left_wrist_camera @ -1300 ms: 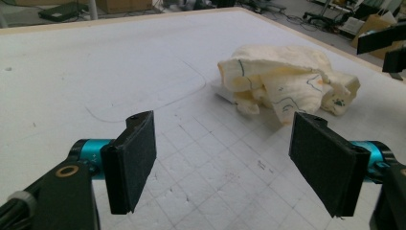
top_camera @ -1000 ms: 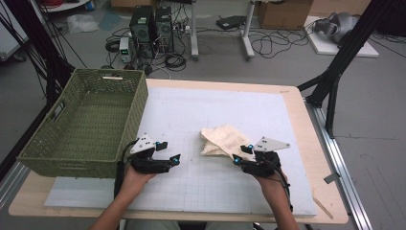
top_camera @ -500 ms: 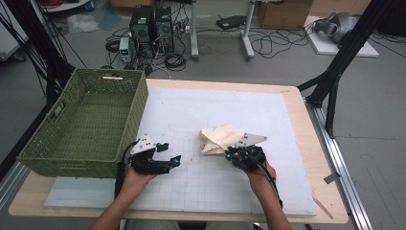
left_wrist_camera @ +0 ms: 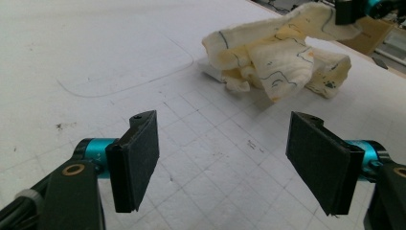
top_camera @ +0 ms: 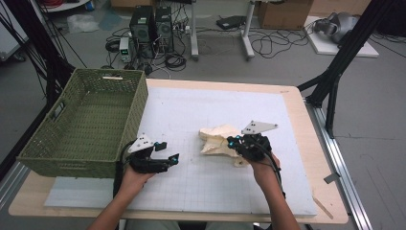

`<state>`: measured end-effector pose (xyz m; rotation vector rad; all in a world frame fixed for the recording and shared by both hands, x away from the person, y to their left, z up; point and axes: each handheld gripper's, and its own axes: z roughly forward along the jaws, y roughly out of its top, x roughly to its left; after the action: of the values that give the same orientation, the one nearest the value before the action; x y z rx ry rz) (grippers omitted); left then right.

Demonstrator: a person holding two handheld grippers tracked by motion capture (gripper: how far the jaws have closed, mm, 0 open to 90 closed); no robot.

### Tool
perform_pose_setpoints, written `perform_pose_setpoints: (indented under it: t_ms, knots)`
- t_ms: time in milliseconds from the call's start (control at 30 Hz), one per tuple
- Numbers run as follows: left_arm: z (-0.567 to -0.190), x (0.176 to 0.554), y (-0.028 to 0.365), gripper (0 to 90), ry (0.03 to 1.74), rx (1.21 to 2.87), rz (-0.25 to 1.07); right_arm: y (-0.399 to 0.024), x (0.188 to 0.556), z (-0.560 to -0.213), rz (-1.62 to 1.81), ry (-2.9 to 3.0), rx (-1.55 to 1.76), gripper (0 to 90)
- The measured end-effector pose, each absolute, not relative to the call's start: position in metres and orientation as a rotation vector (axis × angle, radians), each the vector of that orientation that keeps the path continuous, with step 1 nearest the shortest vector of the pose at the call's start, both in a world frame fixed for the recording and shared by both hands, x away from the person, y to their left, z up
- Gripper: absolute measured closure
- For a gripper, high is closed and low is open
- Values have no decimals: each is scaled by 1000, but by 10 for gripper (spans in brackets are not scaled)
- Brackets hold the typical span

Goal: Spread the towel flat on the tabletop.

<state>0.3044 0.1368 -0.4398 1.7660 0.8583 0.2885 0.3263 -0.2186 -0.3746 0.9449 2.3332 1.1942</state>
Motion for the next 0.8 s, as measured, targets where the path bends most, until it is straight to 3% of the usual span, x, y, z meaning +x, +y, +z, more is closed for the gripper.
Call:
perform_pose_setpoints:
  t_ms: [400, 633, 767, 800]
  knots:
    - [-441, 304, 136, 278, 861, 1770, 278, -256, 394, -377, 983, 2131, 1232, 869]
    - [-441, 304, 135, 278, 857, 1774, 273, -279, 410, -383, 895, 1998, 1389, 866]
    - [-441, 304, 135, 278, 857, 1769, 274, -282, 409, -385, 929, 1999, 1419, 682]
    - [-441, 305, 135, 278, 858, 1770, 274, -282, 409, -385, 929, 1999, 1419, 682]
